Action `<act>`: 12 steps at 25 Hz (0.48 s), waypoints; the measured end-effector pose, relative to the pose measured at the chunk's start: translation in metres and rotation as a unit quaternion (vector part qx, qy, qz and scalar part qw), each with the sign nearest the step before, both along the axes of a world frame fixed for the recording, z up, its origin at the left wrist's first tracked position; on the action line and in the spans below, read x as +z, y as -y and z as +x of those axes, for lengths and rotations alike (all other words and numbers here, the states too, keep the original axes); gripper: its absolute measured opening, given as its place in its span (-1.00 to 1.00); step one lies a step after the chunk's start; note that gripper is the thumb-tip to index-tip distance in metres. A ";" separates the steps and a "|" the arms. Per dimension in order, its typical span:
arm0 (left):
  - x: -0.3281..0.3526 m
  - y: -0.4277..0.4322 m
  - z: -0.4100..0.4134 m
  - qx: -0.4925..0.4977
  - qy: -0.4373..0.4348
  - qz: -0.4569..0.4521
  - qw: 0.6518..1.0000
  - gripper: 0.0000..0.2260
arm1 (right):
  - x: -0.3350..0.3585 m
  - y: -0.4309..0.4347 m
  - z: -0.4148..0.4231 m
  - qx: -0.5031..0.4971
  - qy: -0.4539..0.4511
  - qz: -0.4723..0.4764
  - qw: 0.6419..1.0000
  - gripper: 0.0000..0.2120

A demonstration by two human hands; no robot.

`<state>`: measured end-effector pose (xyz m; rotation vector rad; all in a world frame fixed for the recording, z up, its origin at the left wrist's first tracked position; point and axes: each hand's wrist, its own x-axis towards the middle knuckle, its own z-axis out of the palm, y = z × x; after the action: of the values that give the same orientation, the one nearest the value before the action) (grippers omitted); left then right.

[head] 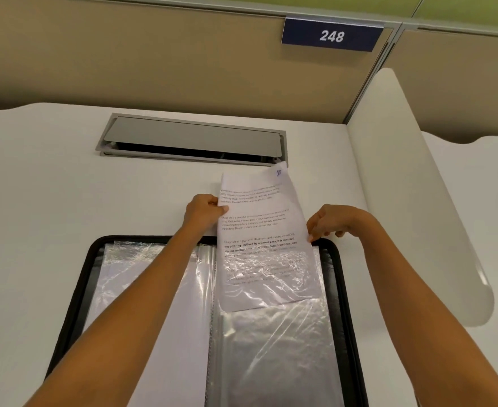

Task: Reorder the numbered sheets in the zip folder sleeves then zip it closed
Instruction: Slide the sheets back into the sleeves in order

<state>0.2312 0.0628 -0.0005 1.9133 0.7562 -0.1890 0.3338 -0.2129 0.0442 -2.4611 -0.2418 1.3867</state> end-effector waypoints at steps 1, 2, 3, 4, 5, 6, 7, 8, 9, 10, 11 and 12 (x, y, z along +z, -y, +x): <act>0.001 0.000 -0.003 0.010 0.009 -0.024 1.000 -0.87 | 0.001 -0.001 -0.001 -0.021 0.005 0.014 1.000 -0.82; 0.003 0.000 -0.006 0.018 0.013 -0.056 0.998 -0.89 | 0.001 -0.003 -0.002 -0.047 0.009 0.033 0.998 -0.80; 0.004 0.001 -0.009 0.024 0.012 -0.092 0.995 -0.88 | -0.001 -0.004 -0.004 -0.074 0.013 0.054 0.996 -0.77; 0.006 0.003 -0.012 0.023 0.009 -0.120 0.992 -0.85 | -0.003 -0.007 -0.007 -0.101 0.021 0.073 0.992 -0.77; 0.007 0.004 -0.014 0.017 0.005 -0.133 0.991 -0.80 | -0.005 -0.008 -0.008 -0.124 0.032 0.091 0.988 -0.80; 0.007 0.005 -0.016 0.006 0.003 -0.133 0.991 -0.73 | -0.006 -0.009 -0.010 -0.138 0.043 0.104 0.984 -0.84; 0.008 0.005 -0.018 -0.002 0.005 -0.135 0.991 -0.67 | -0.005 -0.008 -0.011 -0.136 0.051 0.110 0.983 -0.88; 0.009 0.004 -0.020 -0.006 0.006 -0.139 0.990 -0.63 | -0.003 -0.005 -0.012 -0.124 0.056 0.108 0.985 -0.90; 0.010 0.003 -0.021 -0.005 0.006 -0.149 0.989 -0.62 | -0.001 -0.001 -0.012 -0.109 0.060 0.101 0.987 -0.93; 0.011 0.001 -0.023 -0.006 0.005 -0.157 0.988 -0.65 | 0.002 0.004 -0.013 -0.097 0.060 0.094 0.989 -0.96; 0.011 0.001 -0.024 -0.014 0.006 -0.160 0.987 -0.69 | 0.005 0.010 -0.014 -0.088 0.058 0.091 0.990 -0.96; 0.011 0.000 -0.026 -0.025 0.007 -0.153 0.988 -0.74 | 0.008 0.015 -0.015 -0.083 0.054 0.090 0.991 -0.92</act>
<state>0.2056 0.0625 0.0106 1.6412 0.6305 -0.3054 0.3184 -0.2277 0.0519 -2.3509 -0.1727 1.1137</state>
